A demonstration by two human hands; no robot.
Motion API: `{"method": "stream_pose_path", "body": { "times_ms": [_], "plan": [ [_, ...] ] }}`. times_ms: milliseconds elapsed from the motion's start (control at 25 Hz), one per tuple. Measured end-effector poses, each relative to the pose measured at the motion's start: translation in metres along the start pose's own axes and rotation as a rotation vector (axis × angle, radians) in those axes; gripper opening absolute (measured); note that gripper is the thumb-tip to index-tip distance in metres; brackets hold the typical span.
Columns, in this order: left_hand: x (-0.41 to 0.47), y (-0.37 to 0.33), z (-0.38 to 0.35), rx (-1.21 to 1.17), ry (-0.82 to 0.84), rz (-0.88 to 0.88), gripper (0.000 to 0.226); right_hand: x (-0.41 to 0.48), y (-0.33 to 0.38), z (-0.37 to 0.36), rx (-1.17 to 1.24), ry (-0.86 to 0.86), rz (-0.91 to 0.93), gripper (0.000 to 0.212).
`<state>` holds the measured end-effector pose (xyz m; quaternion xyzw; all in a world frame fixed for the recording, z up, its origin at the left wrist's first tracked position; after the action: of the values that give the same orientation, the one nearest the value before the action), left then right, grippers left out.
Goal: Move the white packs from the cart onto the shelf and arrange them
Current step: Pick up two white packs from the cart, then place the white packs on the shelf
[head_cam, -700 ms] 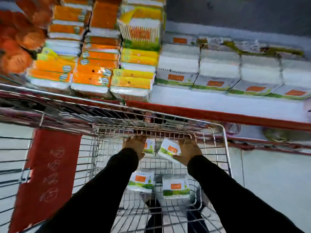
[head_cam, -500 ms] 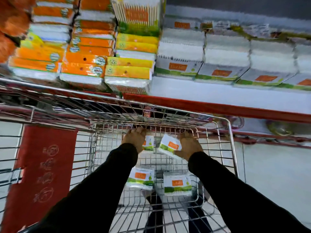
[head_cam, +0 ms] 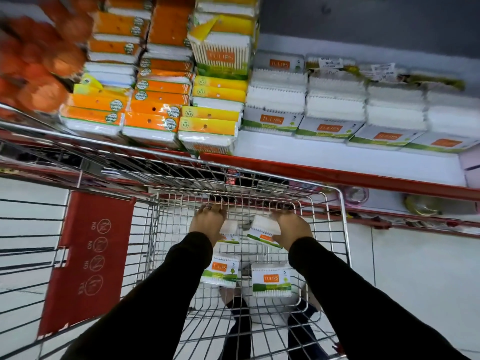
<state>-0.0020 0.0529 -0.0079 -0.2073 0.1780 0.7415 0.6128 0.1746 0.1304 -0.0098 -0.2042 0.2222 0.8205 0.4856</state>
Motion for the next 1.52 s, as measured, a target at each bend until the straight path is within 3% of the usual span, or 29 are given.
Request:
{"method": "stream_pose_path", "body": {
  "times_ms": [240, 600, 920, 1320, 1520],
  "plan": [
    [-0.059, -0.015, 0.091, -0.122, -0.065, -0.013, 0.053, -0.067, 0.007, 0.082, 0.014, -0.117, -0.041, 0.028],
    [-0.121, -0.024, 0.223, -0.088, -0.296, -0.057, 0.057, -0.147, 0.001, 0.21, 0.082, -0.373, -0.043, 0.039],
    [-0.09, -0.065, 0.315, -0.033, -0.535, -0.1, 0.056, -0.142, -0.03, 0.307, 0.069, -0.612, -0.076, 0.056],
    [-0.02, -0.072, 0.29, 0.015, -0.464, 0.007, 0.038, -0.084, -0.035, 0.293, -0.039, -0.517, -0.023, 0.052],
    [-0.017, -0.073, 0.275, -0.009, -0.42, -0.003, 0.046, -0.078, -0.028, 0.282, -0.056, -0.515, 0.026, 0.052]
  ]
}}
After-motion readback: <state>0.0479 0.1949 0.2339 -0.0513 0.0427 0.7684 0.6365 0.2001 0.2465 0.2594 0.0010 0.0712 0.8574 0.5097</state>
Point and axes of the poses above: each hand's wrist, its own x-axis towards the middle knuckle, its own z-axis out of the back of the hand, y = z × x, the point moved 9 cm from there along x, towards the middle knuckle, and after that the axes turned 5 degrees about -y, right-handed, at the moved point
